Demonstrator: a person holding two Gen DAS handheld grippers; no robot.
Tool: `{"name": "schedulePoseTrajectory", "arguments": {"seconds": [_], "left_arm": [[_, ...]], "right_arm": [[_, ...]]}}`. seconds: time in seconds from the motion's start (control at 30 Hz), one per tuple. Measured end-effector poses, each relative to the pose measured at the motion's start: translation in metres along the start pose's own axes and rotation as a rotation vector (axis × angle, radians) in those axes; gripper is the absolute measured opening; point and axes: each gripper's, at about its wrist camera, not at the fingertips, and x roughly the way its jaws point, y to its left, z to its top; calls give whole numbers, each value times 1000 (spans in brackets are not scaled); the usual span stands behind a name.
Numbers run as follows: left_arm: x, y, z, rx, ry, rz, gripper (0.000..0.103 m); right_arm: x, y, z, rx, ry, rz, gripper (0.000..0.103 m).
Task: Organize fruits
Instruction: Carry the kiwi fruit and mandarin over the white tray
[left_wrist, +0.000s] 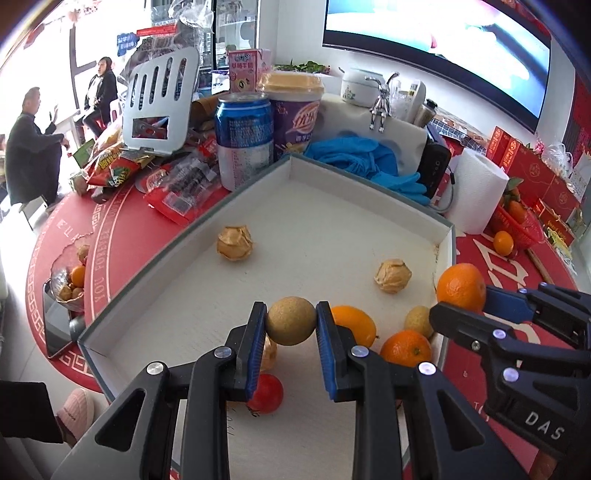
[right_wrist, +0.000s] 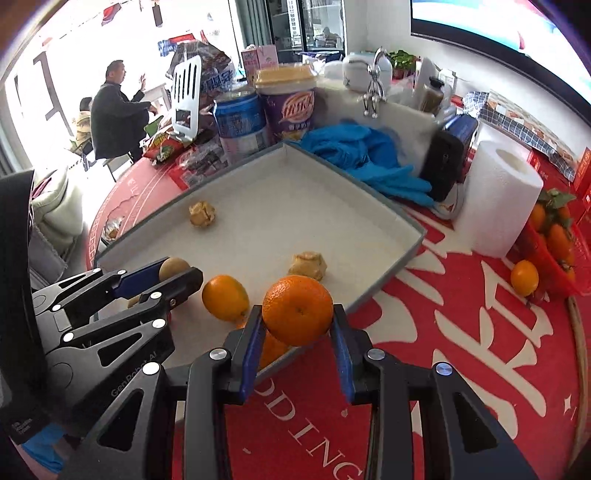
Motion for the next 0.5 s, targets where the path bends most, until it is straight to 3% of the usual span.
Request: {"name": "schedulePoseTrajectory", "arguments": {"seconds": [0.5], "left_arm": [[-3,6,12,-4,-8,-5,29]], "right_arm": [[5,17,19,-34,6,17,36]]}}
